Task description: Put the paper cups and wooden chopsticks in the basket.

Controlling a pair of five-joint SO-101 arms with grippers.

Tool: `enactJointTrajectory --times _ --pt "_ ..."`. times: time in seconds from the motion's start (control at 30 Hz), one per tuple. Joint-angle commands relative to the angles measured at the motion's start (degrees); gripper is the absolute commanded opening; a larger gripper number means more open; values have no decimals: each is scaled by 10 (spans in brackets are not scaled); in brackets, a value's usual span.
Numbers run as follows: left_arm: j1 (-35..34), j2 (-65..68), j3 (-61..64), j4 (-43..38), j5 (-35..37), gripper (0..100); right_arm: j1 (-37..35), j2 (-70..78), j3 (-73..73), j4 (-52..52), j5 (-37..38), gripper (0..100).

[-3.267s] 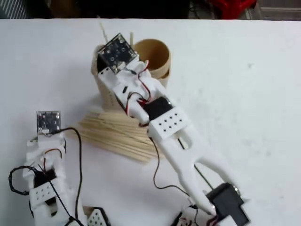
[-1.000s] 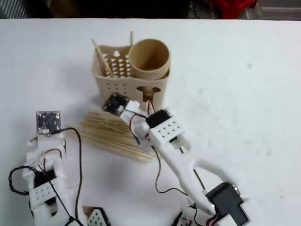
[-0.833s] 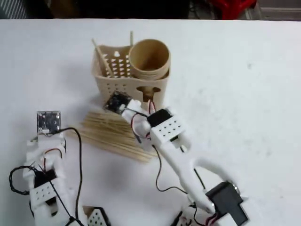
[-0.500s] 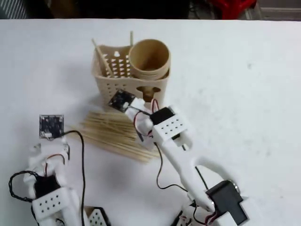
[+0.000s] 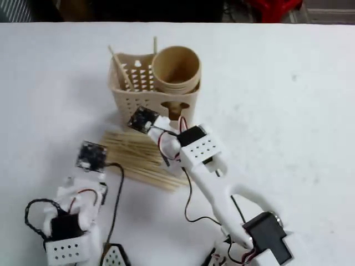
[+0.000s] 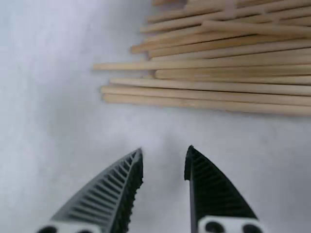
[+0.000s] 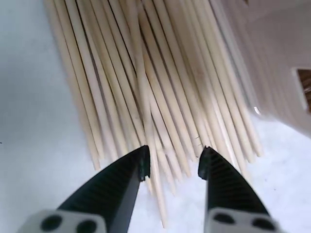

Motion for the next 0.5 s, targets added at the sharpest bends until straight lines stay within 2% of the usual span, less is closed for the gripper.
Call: enactJointTrajectory --times 0.0,0.17,0.47 --pt "18 -7 -2 5 -2 151 1 -4 -21 3 6 166" --pt "-15 -7 -2 5 -2 151 1 -4 -19 3 7 166" --pt "-15 -6 -2 5 -3 151 3 -3 -61 -9 33 166"
